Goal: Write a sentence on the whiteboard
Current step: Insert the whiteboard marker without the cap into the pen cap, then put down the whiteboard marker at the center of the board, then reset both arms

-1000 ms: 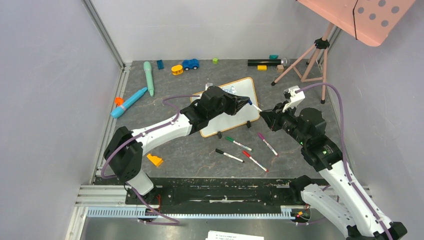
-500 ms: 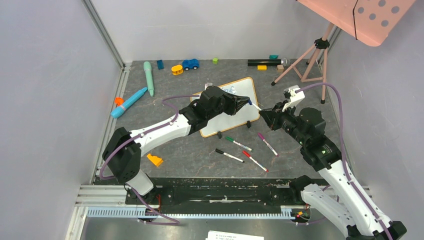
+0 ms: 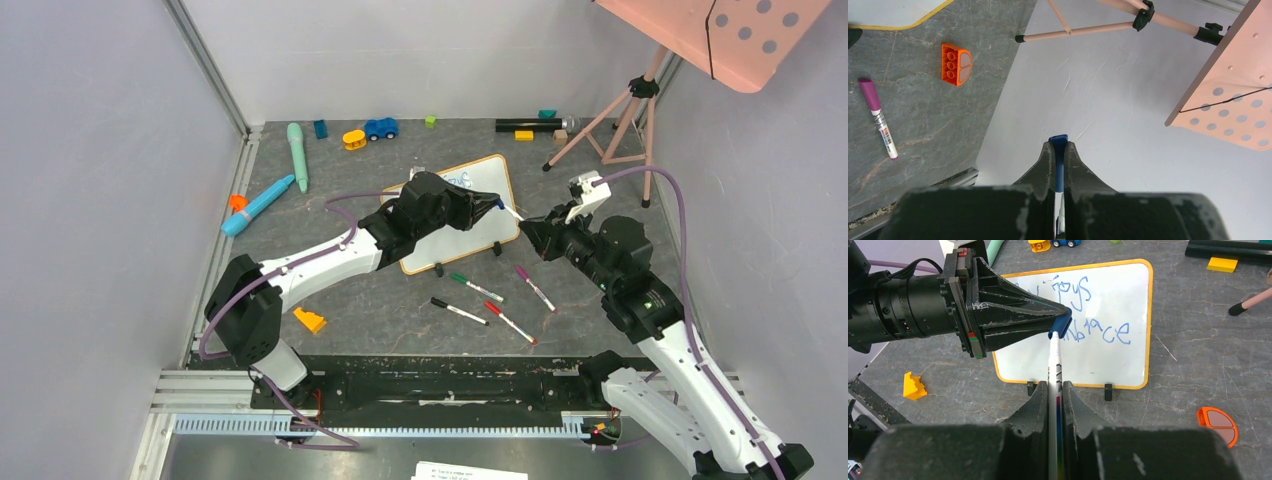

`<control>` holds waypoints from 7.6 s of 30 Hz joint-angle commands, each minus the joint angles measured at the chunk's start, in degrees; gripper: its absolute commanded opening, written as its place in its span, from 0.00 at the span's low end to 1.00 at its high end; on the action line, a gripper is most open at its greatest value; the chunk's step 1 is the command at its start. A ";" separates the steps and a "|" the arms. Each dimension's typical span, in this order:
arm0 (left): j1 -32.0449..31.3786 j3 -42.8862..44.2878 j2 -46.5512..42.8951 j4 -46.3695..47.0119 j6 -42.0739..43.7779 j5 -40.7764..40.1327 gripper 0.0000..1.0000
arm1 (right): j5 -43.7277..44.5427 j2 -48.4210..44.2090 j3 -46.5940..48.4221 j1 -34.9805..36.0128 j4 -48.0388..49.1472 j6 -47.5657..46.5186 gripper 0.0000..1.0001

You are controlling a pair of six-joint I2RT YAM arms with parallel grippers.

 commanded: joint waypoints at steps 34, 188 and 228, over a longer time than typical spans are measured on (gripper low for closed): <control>-0.31 0.68 -0.45 2.30 -2.02 -1.17 0.02 | -0.13 -1.14 0.27 -0.05 -0.43 -0.03 0.00; 6.18 -27.25 -43.93 -33.39 64.60 -30.82 1.00 | 8.50 12.42 -18.33 -0.73 2.67 4.95 0.85; 41.17 -53.11 -6.74 56.82 101.49 -12.25 1.00 | 21.79 35.78 -48.28 -19.50 88.93 -22.47 0.88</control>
